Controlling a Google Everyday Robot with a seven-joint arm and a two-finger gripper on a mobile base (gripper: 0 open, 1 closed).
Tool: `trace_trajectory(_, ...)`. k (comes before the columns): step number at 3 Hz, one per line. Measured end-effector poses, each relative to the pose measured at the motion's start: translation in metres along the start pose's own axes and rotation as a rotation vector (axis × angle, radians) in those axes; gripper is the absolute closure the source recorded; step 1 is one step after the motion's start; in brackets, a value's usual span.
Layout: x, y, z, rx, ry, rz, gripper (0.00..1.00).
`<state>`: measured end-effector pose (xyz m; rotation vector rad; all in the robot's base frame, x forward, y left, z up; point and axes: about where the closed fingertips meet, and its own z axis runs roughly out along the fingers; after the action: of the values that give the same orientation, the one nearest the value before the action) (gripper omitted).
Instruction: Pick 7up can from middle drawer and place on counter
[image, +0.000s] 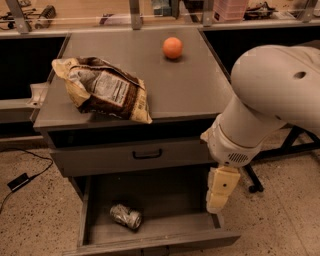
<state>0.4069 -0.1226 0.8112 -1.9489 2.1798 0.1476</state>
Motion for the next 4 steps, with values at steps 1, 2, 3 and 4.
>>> trace_trajectory(1, -0.014, -0.009, 0.008, -0.008, -0.019, -0.021, 0.0)
trace_trajectory(2, -0.041, -0.011, 0.056, -0.048, -0.021, -0.053, 0.0)
trace_trajectory(3, -0.063, 0.003, 0.156, -0.095, -0.015, -0.063, 0.0)
trace_trajectory(4, -0.073, -0.008, 0.17, -0.048, -0.056, -0.047, 0.0)
